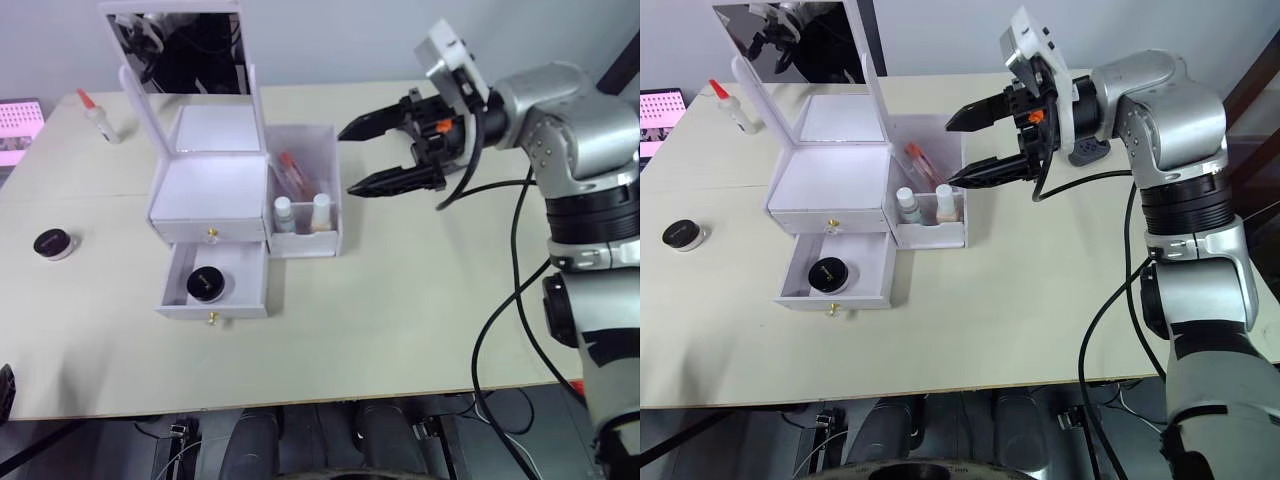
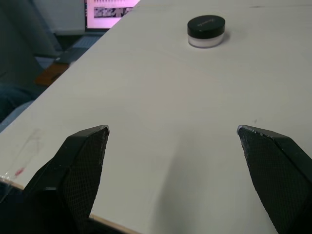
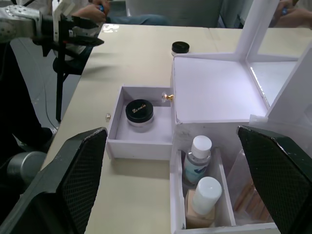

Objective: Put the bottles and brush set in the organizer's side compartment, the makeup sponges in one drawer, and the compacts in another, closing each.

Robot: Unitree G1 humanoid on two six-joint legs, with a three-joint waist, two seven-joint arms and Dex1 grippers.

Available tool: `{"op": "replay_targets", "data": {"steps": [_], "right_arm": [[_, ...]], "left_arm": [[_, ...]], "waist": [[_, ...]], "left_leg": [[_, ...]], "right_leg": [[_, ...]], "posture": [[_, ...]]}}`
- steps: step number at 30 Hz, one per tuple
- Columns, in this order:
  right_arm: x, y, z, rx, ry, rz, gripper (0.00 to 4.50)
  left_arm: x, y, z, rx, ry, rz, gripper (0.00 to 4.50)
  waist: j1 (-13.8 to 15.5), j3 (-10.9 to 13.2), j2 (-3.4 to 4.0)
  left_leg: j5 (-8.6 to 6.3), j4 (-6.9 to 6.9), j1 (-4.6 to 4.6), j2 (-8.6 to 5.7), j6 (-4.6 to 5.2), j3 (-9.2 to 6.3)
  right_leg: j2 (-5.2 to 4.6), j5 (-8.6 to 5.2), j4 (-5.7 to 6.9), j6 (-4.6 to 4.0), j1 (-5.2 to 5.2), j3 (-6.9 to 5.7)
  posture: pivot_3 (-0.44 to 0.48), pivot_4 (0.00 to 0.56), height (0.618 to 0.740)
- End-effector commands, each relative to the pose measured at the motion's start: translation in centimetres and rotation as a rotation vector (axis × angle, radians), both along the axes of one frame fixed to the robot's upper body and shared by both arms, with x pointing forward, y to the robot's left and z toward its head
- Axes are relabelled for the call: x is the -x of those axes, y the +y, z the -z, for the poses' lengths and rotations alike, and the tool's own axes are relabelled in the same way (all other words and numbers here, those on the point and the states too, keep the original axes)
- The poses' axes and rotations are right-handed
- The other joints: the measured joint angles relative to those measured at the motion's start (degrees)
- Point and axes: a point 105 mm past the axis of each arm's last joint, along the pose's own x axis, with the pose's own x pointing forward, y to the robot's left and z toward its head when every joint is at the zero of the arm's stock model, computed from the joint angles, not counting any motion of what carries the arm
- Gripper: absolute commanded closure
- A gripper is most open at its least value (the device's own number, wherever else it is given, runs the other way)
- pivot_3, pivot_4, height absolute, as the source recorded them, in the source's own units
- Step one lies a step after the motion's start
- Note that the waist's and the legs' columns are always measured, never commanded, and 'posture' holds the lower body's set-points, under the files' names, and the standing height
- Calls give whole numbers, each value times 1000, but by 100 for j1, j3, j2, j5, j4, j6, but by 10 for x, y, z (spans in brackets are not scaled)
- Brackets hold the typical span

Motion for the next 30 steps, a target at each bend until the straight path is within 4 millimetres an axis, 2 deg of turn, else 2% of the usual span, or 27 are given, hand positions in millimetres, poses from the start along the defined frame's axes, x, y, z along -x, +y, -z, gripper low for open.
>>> {"op": "replay_targets", "data": {"steps": [1,8,12,14,19,27,30], "right_arm": [[8,3,-16,-17,-63,-29,0],[11,6,-17,-25,-63,-37,0],[15,13,-19,-47,-86,-23,0],[13,17,-18,-32,-111,12,0],[18,23,-18,-21,-106,13,0],[18,27,-22,-11,-91,30,0],[18,27,-24,-13,-99,30,0]], "left_arm": [[2,0,-9,-36,-24,-4,66],[-31,1,-19,-40,-36,80,66],[-73,6,-24,-4,-35,130,66],[-85,14,-21,26,-15,124,66],[-104,21,-9,49,43,150,66],[-142,25,-11,29,50,169,66],[-148,39,-9,43,50,106,66]], "waist": [[-4,0,0],[15,0,0],[15,0,1],[7,0,1],[-61,-1,1],[15,-2,-2],[10,-2,-2]], "left_leg": [[1,0,0,1,1,1],[3,-3,-1,5,5,1],[3,2,-1,5,5,1],[4,1,-1,5,7,1],[5,-11,-1,6,8,7],[6,-13,3,17,8,4],[6,-6,4,17,7,4]], "right_leg": [[1,0,0,0,-1,0],[5,0,6,0,-8,0],[6,1,8,0,-5,-1],[7,2,17,-2,-8,-1],[12,14,15,-18,-13,2],[26,17,26,-22,-16,1],[26,17,24,-21,-11,1]], "posture": [[0,150,740],[0,150,740],[0,150,740],[0,150,740],[0,150,740],[0,150,740],[0,150,740]]}}
